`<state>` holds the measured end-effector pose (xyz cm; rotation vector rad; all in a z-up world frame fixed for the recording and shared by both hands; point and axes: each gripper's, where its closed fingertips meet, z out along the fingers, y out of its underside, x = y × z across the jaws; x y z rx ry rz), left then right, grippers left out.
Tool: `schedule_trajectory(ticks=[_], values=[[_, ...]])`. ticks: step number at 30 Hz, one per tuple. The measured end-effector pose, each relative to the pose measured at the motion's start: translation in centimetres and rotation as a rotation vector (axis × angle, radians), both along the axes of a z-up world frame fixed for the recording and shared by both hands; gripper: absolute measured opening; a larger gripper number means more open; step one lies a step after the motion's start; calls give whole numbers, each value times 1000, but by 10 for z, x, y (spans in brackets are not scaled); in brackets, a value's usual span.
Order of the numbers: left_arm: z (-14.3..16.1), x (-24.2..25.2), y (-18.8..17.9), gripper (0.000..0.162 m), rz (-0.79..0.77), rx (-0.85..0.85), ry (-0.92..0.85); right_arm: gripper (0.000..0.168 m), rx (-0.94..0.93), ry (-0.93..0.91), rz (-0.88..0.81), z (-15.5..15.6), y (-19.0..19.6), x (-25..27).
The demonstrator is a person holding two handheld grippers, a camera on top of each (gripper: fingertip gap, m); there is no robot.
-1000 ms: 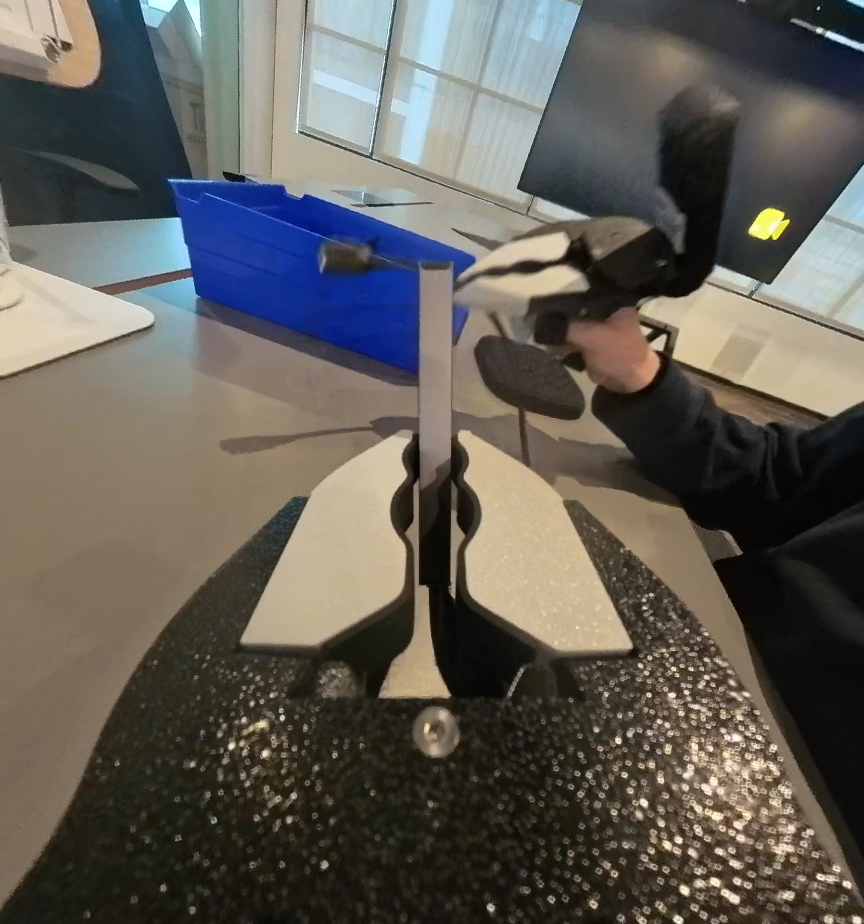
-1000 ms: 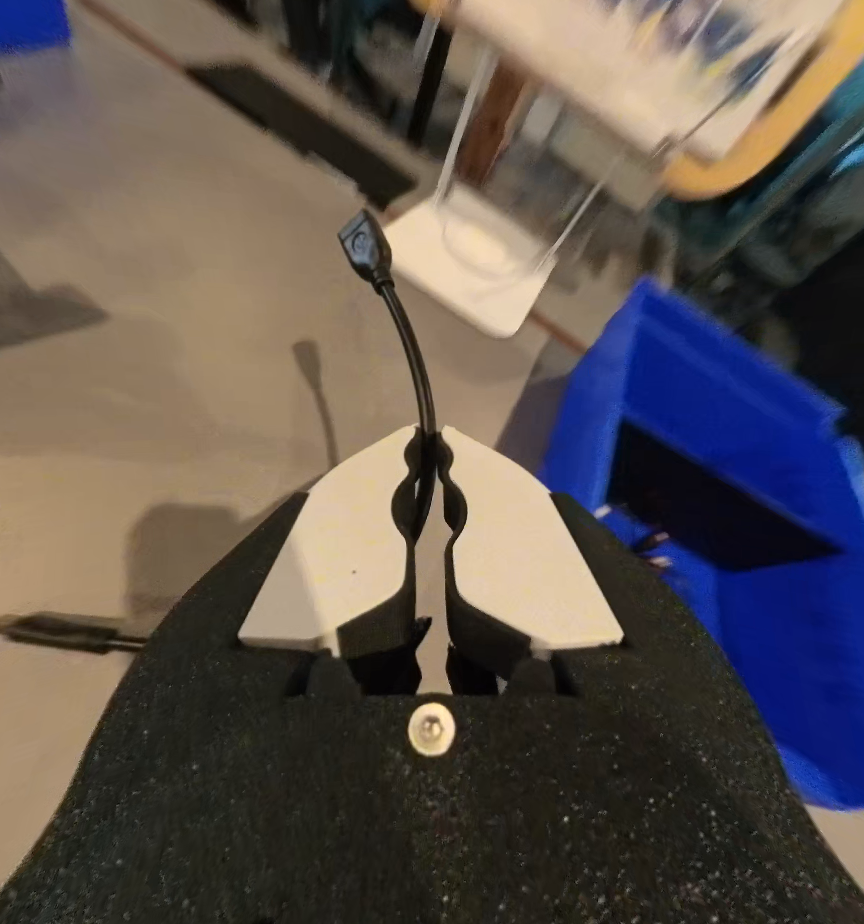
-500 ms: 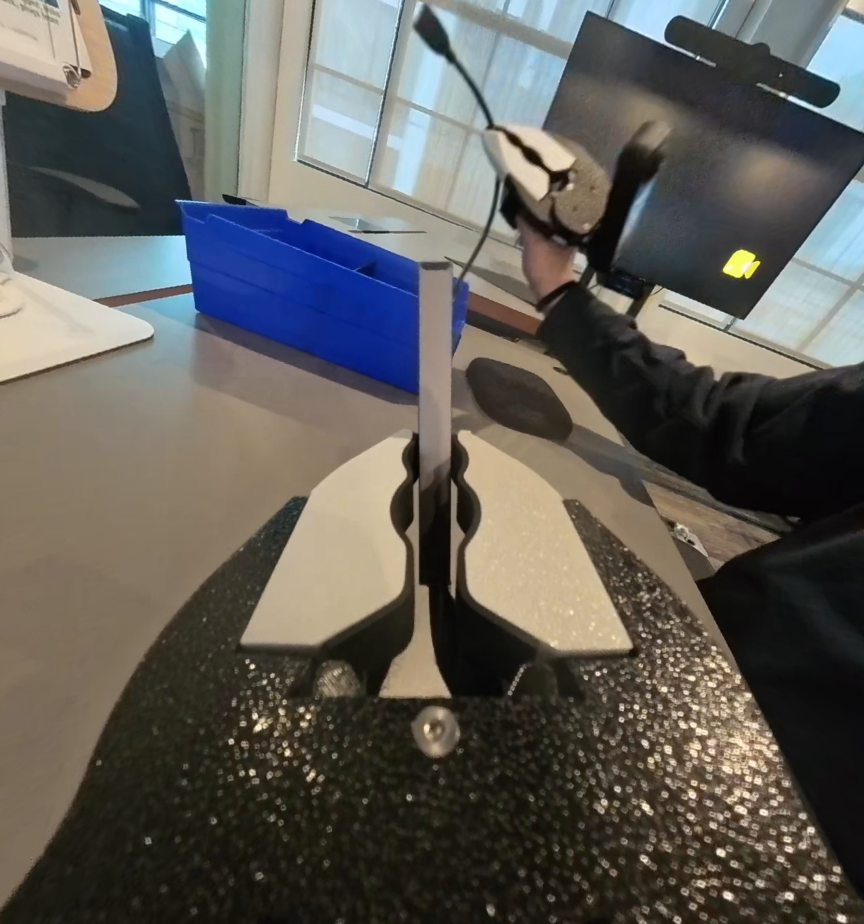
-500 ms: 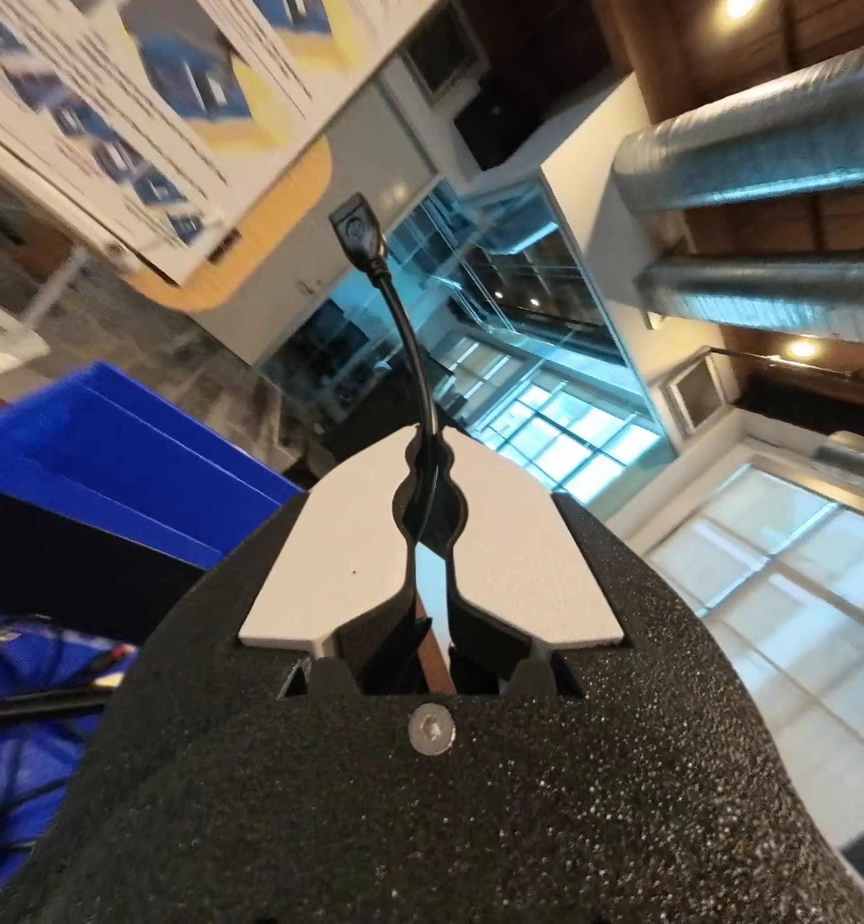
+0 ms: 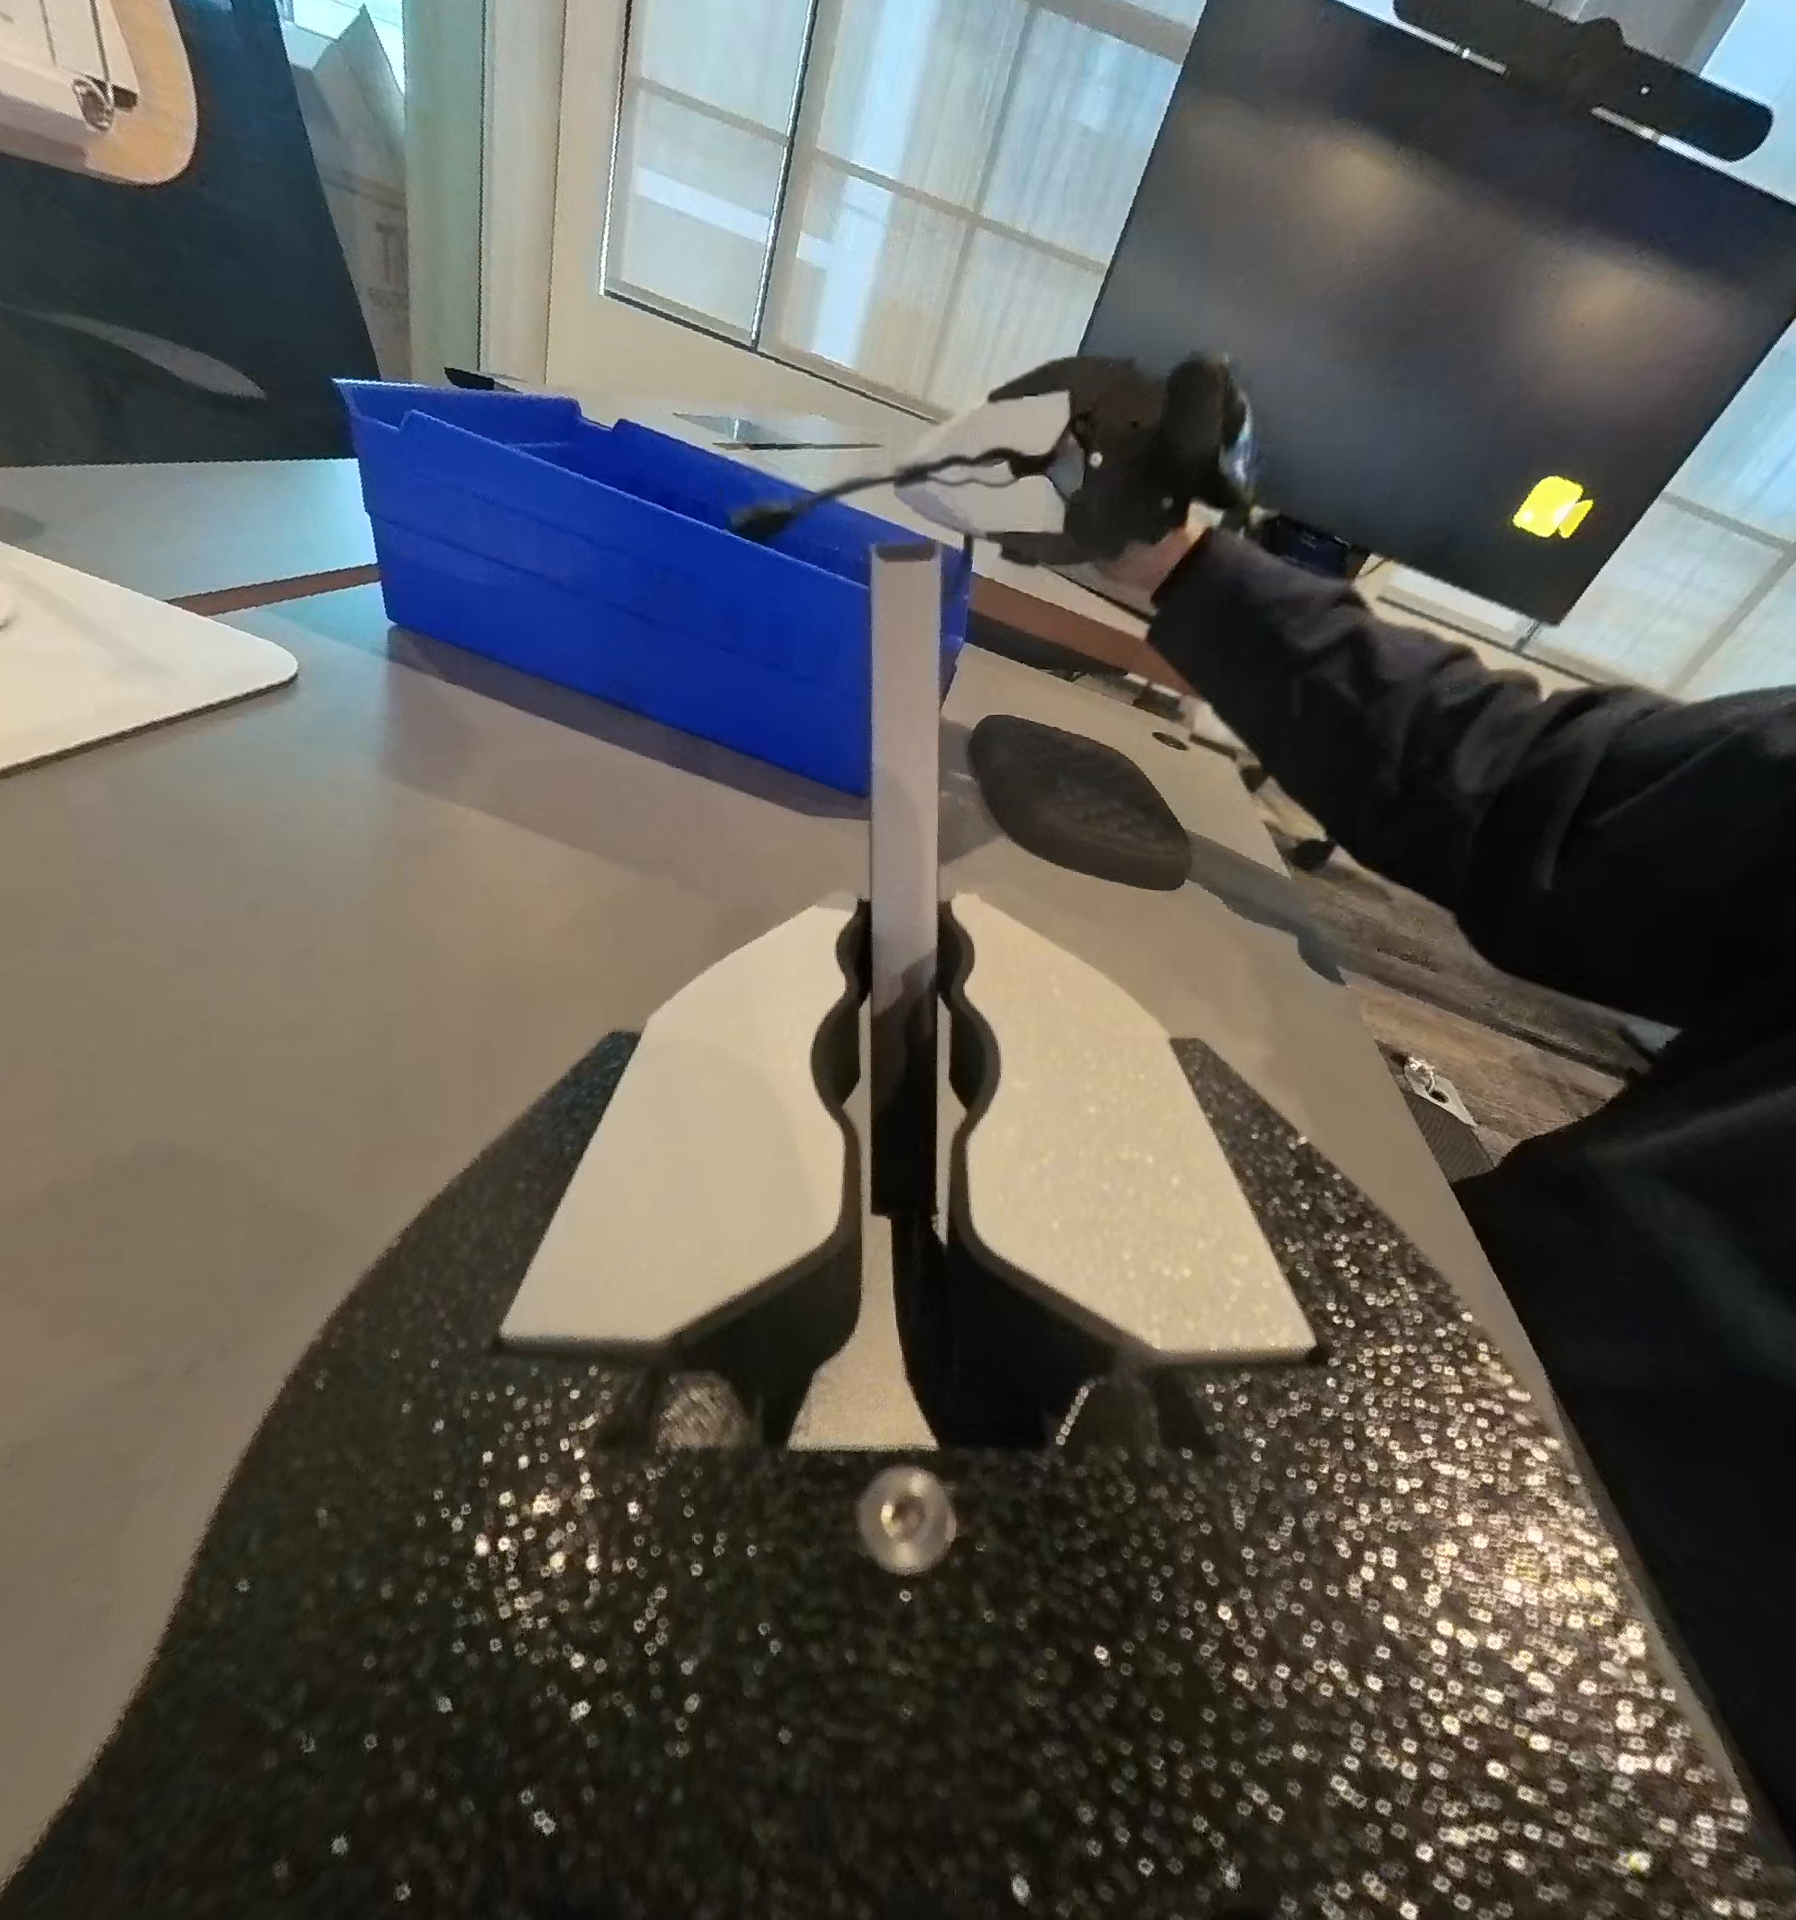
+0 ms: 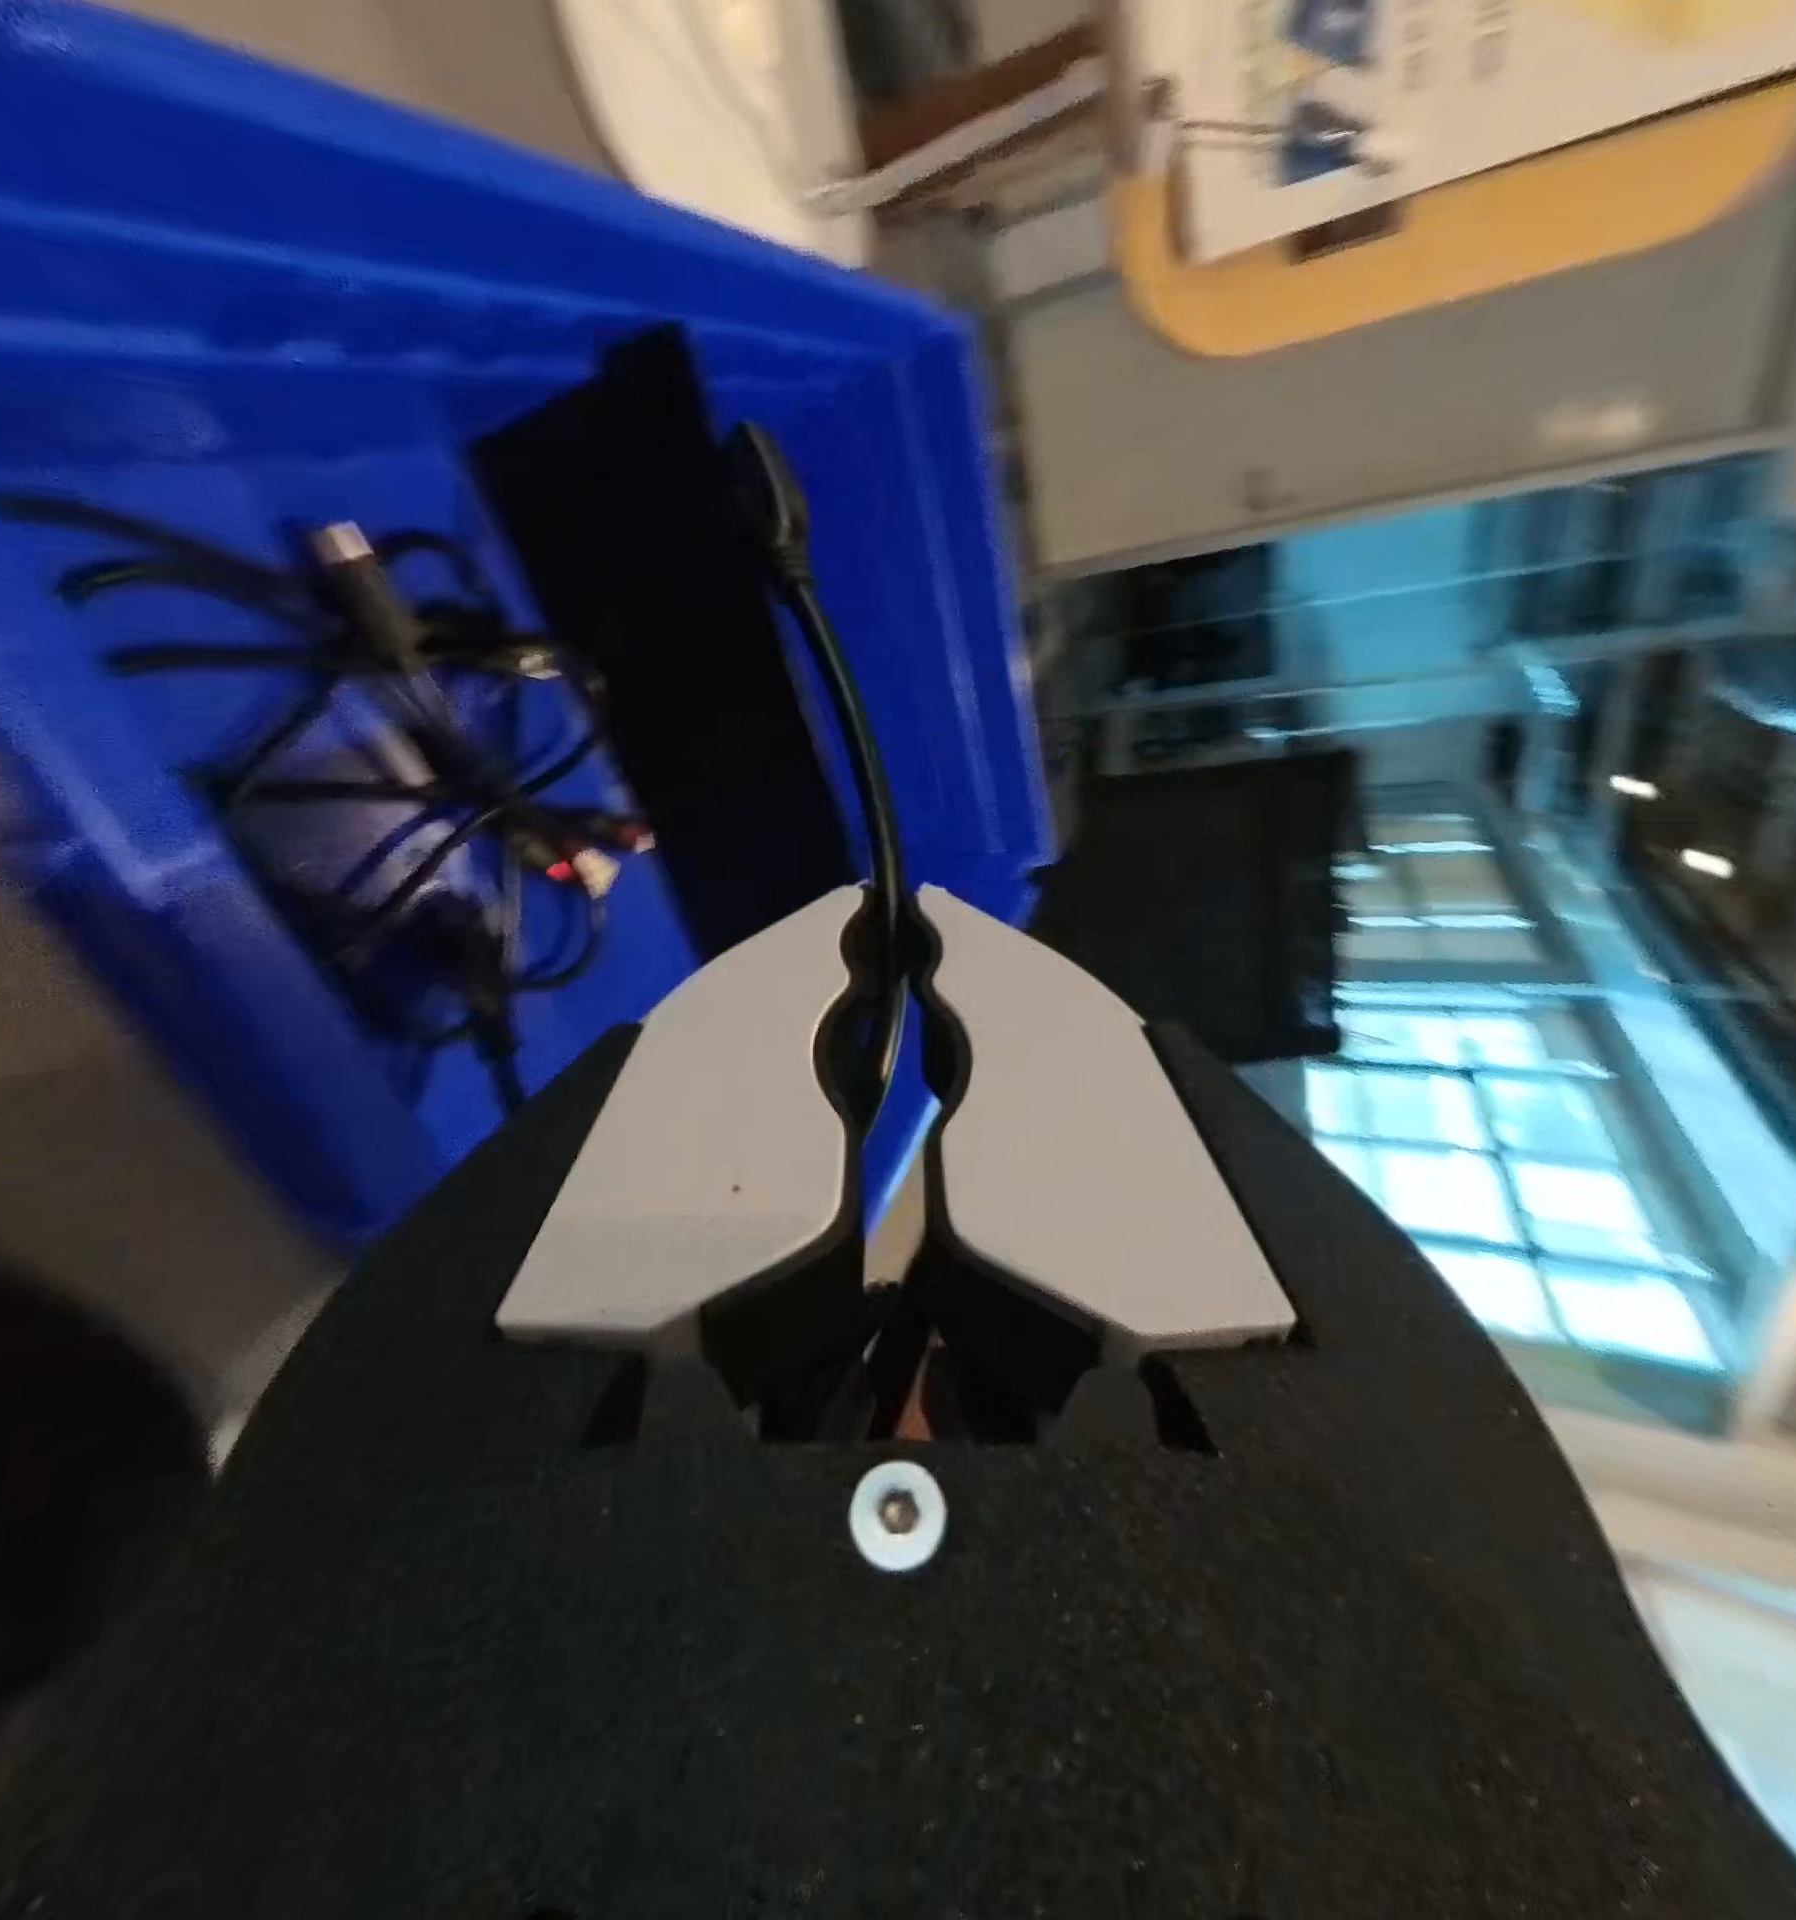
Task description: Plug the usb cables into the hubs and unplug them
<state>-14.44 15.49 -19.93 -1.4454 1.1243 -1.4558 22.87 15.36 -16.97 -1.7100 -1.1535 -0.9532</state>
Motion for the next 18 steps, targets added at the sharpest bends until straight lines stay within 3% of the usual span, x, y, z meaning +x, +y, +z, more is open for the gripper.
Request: schedule_trajectory(ticks=[3, 7, 11, 14, 18], values=[[-1, 1, -1, 11, -2, 4, 8, 5, -317, 33, 31, -28, -2, -4], [-2, 2, -2, 11, -7, 10, 14, 5, -602, -4, -80, -55, 9, 6], [0, 2, -2, 11, -12, 22, 7, 5, -737, 59, -244, -64, 24, 24], [3, 2, -3, 11, -18, 29, 3, 7, -753, 127, -488, -74, 31, 53], [5, 5, -5, 11, -26, 45, -3, 8, -817, 206, -660, -95, 21, 76]])
